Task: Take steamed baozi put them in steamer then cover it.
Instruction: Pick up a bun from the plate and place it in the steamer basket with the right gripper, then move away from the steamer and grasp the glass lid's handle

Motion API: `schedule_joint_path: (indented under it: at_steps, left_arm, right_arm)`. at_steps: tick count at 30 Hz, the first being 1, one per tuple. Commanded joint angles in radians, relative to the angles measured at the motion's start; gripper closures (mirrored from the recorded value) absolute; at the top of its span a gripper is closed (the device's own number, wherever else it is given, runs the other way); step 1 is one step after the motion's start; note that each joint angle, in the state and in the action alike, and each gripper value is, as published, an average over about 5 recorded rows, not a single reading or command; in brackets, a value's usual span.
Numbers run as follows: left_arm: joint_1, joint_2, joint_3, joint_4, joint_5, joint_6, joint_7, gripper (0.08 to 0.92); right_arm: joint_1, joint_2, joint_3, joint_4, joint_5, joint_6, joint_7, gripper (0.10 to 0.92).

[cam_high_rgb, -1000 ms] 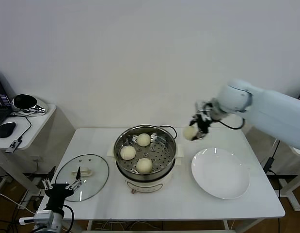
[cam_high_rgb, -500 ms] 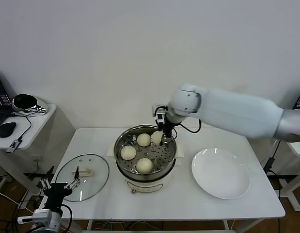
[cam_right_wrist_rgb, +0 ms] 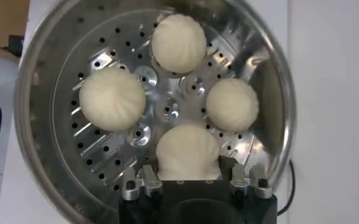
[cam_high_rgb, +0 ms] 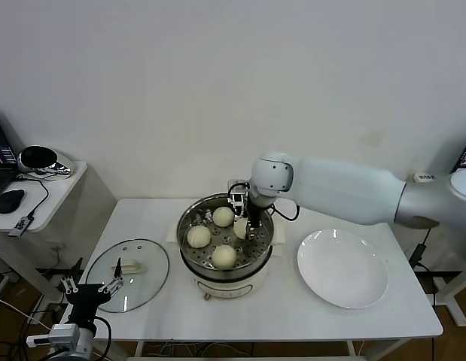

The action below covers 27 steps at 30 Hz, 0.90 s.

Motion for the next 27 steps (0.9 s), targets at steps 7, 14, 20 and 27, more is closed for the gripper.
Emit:
schedule_joint_path:
  at_steps: [7,14,20,27]
  left_arm:
    - [0.001,0.000,-0.005,0.004,-0.003,-0.002,-0.001,0.177]
    - [-0.002,0.000,-0.007,0.005,-0.004,-0.001,0.000,0.177]
    - [-0.003,0.001,-0.009,0.011,-0.007,-0.004,0.001,0.177]
    - [-0.009,-0.014,-0.002,0.016,0.000,-0.008,-0.001,0.177]
  right_arm:
    - [-0.032,-0.012,0.036,0.003,-0.055,-0.010,-0.003,0.291]
    - [0.033,-0.162,0.137,0.160,-0.065,0.011,-0.025,0.204]
    - [-0.058,-0.402,0.262,0.366,-0.071,0.084,0.125,0.203]
    - [-0.685,-0.648,0.752,0.502,-0.027,0.365,0.550,0.203]
